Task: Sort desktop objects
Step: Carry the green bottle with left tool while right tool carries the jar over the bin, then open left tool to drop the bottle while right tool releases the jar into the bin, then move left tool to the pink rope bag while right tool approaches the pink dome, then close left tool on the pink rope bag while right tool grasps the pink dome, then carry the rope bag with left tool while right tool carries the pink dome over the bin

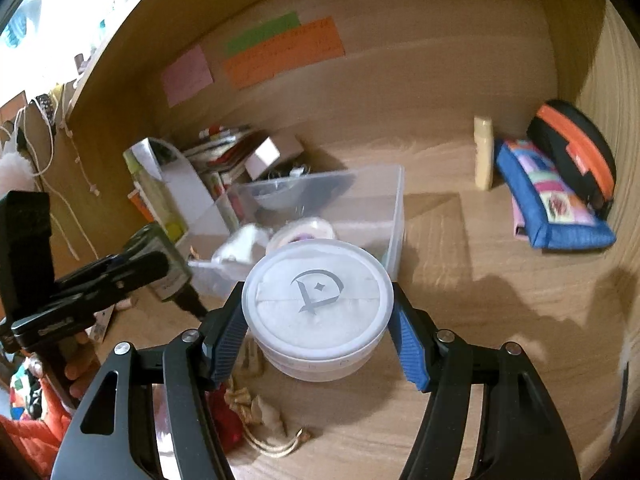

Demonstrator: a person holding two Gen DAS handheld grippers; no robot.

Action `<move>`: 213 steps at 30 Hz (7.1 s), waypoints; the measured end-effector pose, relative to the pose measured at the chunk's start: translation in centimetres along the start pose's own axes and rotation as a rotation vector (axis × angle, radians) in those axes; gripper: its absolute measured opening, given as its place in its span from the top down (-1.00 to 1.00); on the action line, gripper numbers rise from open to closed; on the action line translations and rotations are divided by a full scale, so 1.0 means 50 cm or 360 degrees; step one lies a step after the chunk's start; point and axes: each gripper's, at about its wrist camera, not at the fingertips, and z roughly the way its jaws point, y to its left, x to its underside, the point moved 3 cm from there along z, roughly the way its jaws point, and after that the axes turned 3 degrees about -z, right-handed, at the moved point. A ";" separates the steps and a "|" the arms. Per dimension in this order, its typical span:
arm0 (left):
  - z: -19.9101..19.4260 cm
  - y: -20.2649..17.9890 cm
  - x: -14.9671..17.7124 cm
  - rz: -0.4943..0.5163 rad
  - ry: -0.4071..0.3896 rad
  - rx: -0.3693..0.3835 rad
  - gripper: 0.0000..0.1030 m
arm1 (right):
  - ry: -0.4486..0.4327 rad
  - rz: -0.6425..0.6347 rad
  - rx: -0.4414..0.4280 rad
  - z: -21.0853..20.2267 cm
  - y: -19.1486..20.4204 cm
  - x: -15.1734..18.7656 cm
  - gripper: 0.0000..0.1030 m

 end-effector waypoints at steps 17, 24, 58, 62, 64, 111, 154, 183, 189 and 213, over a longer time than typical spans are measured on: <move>0.029 0.093 -0.124 -0.0094 -0.0088 -0.0139 0.17 | 0.0037 -0.0096 -0.0013 0.083 -0.011 -0.111 -0.21; 0.086 0.127 -0.153 -0.0123 -0.0055 -0.0250 0.16 | 0.0087 -0.0191 0.0039 0.126 -0.006 -0.149 -0.21; 0.268 0.137 -0.053 -0.0048 0.0287 -0.0446 0.16 | 0.0315 -0.0198 0.0208 0.298 -0.010 -0.117 -0.21; 0.267 0.135 -0.053 -0.0049 0.0296 -0.0437 0.16 | 0.0320 -0.0171 0.0192 0.299 -0.016 -0.117 -0.21; 0.267 0.134 -0.053 -0.0048 0.0299 -0.0437 0.12 | 0.0315 -0.0167 0.0202 0.298 -0.016 -0.116 -0.21; 0.082 0.064 -0.045 0.0035 0.0030 -0.0472 -0.90 | 0.0200 -0.0394 0.0327 0.109 0.048 -0.065 -0.62; -0.065 0.057 0.278 -0.0078 0.0480 -0.0501 -0.97 | 0.0436 -0.0368 0.0217 0.159 0.052 0.104 -0.62; -0.069 0.125 0.265 -0.0317 0.0260 -0.0544 -0.26 | 0.0357 -0.0266 0.0079 0.153 0.072 0.085 -0.19; -0.083 0.132 0.239 -0.0306 0.0223 -0.0558 0.29 | 0.0318 -0.0245 0.0040 0.129 0.074 0.080 -0.19; 0.045 0.152 0.219 -0.0053 0.0566 -0.0517 -0.16 | 0.0264 -0.0246 -0.0005 0.105 0.075 0.065 -0.19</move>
